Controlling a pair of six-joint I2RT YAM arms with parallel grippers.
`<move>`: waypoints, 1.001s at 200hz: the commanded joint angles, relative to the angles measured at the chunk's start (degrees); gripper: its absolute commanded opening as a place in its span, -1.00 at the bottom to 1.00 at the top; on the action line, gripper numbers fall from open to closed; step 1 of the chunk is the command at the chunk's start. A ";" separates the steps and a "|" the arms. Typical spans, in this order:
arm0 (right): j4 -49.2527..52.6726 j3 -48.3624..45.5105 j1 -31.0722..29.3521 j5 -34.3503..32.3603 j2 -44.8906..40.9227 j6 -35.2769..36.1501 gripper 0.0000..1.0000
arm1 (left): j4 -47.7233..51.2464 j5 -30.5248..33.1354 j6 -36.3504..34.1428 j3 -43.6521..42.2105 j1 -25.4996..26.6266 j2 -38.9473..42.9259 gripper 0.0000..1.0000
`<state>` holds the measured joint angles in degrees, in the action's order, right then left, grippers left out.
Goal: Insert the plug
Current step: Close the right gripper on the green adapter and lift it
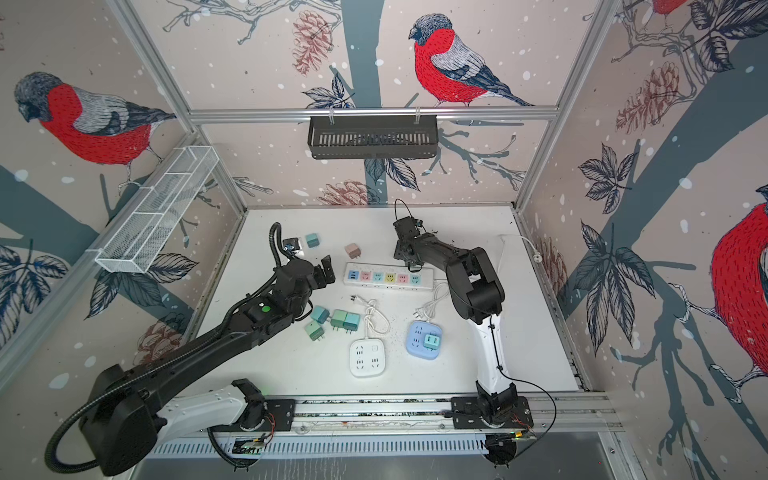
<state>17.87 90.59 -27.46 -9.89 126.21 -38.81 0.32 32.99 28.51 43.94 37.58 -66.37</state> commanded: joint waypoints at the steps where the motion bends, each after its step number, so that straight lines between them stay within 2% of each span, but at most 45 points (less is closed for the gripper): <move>1: 3.94 0.81 -0.44 1.91 1.85 0.06 0.27 | 0.49 1.23 -0.15 1.33 -0.05 -1.64 0.96; 30: 5.68 1.87 -0.53 0.15 2.72 0.39 0.23 | 1.30 1.57 0.05 2.04 -0.06 -2.71 0.96; 110: 4.06 -2.25 -2.28 0.50 -1.45 4.34 0.30 | 1.01 2.15 0.23 1.80 -0.10 -2.39 0.97; 200: 4.59 -1.61 -0.74 0.55 1.41 5.22 0.07 | -0.12 0.67 -0.57 1.31 -0.11 -2.49 0.96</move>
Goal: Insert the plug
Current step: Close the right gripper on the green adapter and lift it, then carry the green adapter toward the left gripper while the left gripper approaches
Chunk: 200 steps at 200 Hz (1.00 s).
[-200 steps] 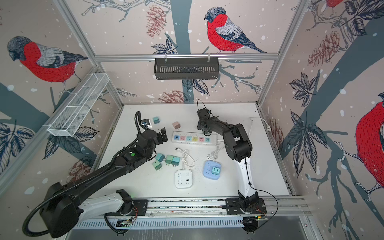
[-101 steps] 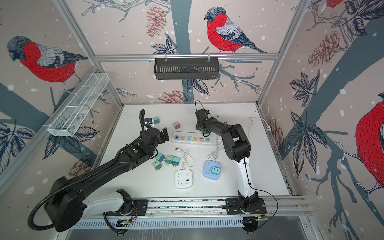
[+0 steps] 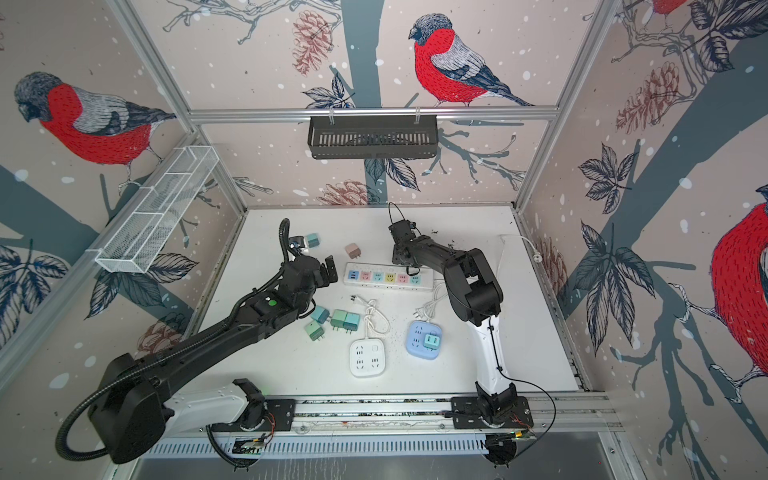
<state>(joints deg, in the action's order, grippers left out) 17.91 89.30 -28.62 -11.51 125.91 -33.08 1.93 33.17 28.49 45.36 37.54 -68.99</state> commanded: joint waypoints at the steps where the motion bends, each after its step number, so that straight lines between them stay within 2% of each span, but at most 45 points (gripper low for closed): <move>1: 4.52 -0.34 0.41 2.18 1.71 -0.50 0.07 | -1.70 0.50 -0.54 -0.15 -0.04 0.15 0.96; 44: 3.27 -2.29 0.10 3.32 0.19 -0.32 -0.28 | -2.44 -0.74 -1.10 -0.33 -0.09 0.33 0.96; 87: 3.31 -2.45 0.08 3.90 -3.96 -0.41 -0.32 | -3.75 -1.18 -2.14 -1.50 -0.01 2.74 0.96; 118: 2.92 -0.33 -0.08 4.34 -9.96 0.21 -0.35 | -6.24 1.26 -2.85 -4.00 -0.05 4.94 0.96; 136: -2.72 -2.91 -0.37 5.32 -15.56 1.71 -0.35 | -5.74 2.26 -2.68 -4.14 -0.02 5.94 0.96; 152: -10.30 -7.80 -0.43 6.54 -20.82 4.02 -0.43 | -2.20 3.77 -0.87 -2.97 -0.05 7.31 0.95; 168: -17.94 -13.59 -0.38 6.24 -25.76 6.45 -0.50 | -2.60 0.98 -2.01 -4.34 0.10 10.63 0.96; 186: -26.70 -22.24 -0.40 5.94 -31.69 10.21 -0.59 | -9.05 -3.62 -4.51 -9.72 0.03 16.06 0.96; 200: -34.16 -30.93 -0.50 6.21 -37.11 12.93 -0.62 | -15.05 -9.49 -8.57 -13.85 0.03 20.12 0.96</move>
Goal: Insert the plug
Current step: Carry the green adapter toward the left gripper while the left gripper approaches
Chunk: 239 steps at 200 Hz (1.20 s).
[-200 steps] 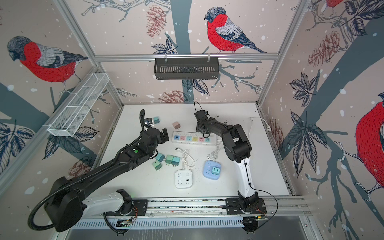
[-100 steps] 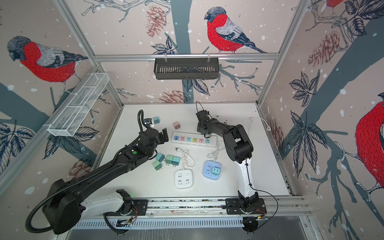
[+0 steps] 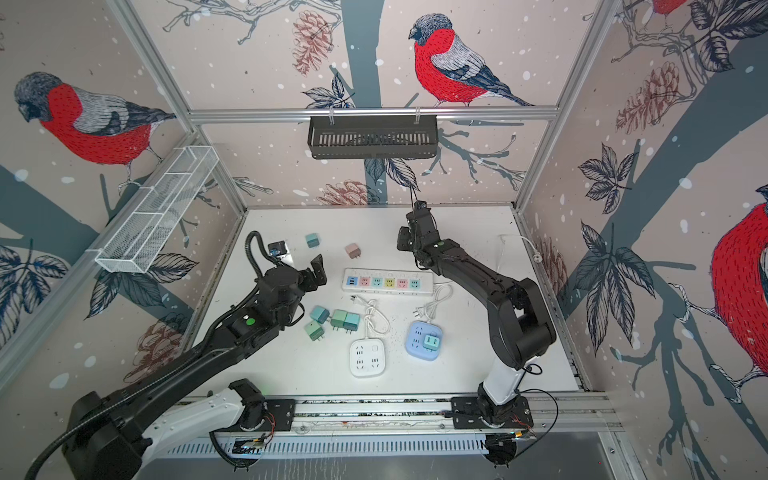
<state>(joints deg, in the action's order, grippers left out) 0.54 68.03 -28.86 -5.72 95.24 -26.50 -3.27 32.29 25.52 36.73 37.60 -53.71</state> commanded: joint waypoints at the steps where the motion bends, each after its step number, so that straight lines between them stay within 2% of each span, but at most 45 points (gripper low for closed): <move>1: -17.36 -10.33 -0.25 0.47 -6.85 6.58 -0.62 | -10.28 -8.94 -5.85 -5.50 -0.01 5.06 0.96; 15: -25.16 -19.62 -0.90 0.65 -12.64 10.21 -0.63 | -15.00 -11.79 -8.47 -8.36 0.01 7.84 0.96; 35: -36.00 -31.36 -3.47 -0.90 -19.24 15.94 -0.62 | -13.20 -11.12 -7.14 -7.78 0.10 9.12 0.96; 48: -40.87 -36.27 -6.69 -4.96 -21.77 20.71 -0.63 | -11.45 -12.08 -6.14 -6.60 0.10 8.90 0.96; 61: -45.35 -39.76 -9.47 -8.82 -22.77 23.94 -0.76 | -11.75 -14.88 -6.61 -6.28 0.18 8.22 0.95; 86: -47.99 -41.53 -12.50 -6.42 -22.52 28.55 -0.88 | -13.93 -20.80 -7.66 -6.14 0.25 6.33 0.88; 102: -49.80 -42.26 -15.38 -9.02 -21.71 31.67 -0.93 | -14.10 -22.24 -8.10 -5.55 0.36 5.26 0.82; 130: -64.88 -49.44 -21.11 -11.91 -20.13 43.55 -0.97 | -15.48 -26.26 -8.86 -5.81 0.45 4.82 0.81; 165: -63.01 -49.47 -22.48 -10.72 -20.38 45.66 -0.99 | -19.27 -35.63 -11.05 -6.21 1.15 4.35 0.81; 207: -79.20 -59.24 -26.23 -10.72 -23.16 55.42 -0.99 | -17.95 -39.63 -14.75 -2.92 4.92 0.12 0.76; 239: -81.14 -61.25 -27.10 -12.08 -23.17 58.14 -0.99 | -17.67 -45.70 -16.55 -0.90 6.77 -2.16 0.70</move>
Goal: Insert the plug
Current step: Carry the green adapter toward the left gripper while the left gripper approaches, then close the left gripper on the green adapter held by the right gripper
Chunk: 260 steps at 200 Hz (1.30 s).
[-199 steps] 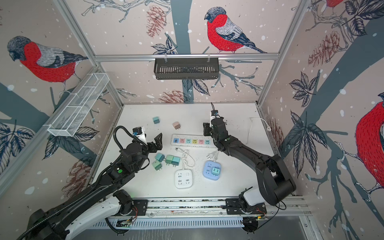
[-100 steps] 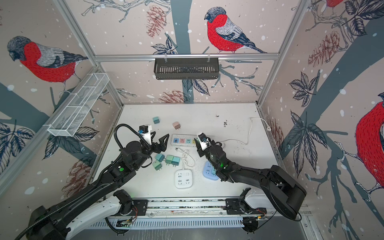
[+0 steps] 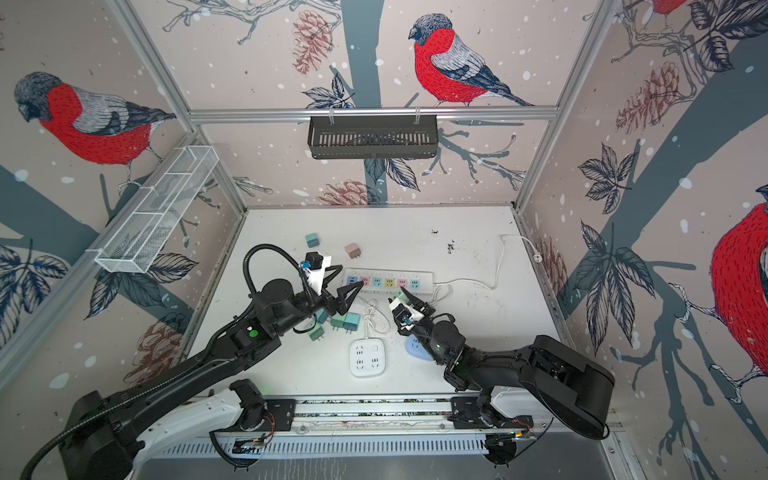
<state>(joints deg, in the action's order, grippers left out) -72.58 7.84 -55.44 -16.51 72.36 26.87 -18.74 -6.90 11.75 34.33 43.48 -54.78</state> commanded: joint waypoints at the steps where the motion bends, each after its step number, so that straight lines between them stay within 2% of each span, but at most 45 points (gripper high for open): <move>1: -8.35 -1.28 -0.65 -1.30 -0.29 4.97 -0.99 | -2.18 -6.70 -2.83 1.52 0.94 -1.14 0.69; 29: -13.35 -4.73 -3.63 0.68 -2.64 9.17 -0.99 | -1.87 -11.39 -4.42 2.86 2.02 -2.71 0.65; 79: -10.37 -5.99 -7.89 -0.97 -7.62 13.18 -0.99 | 4.71 -15.84 -7.62 9.13 4.64 -8.52 0.50; 102: -5.24 -6.31 -7.84 1.67 -12.38 12.55 -0.99 | 11.05 -16.05 -9.63 13.65 6.70 -11.52 0.47; 133: -1.19 -8.23 -6.43 4.22 -19.65 11.36 -0.98 | 19.17 -13.21 -13.24 19.47 11.52 -15.89 0.44; 161: 4.19 -8.53 -3.69 10.35 -24.63 9.08 -0.98 | 22.45 -10.65 -13.73 22.48 13.11 -20.93 0.32; 260: 2.19 -7.81 -3.39 9.12 -21.03 9.69 -0.98 | 25.18 -16.03 -12.98 26.08 13.29 -24.51 0.21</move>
<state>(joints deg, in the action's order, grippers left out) -67.57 0.27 -58.83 -6.94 51.29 37.30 4.93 -20.32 -0.43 59.18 56.60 -78.48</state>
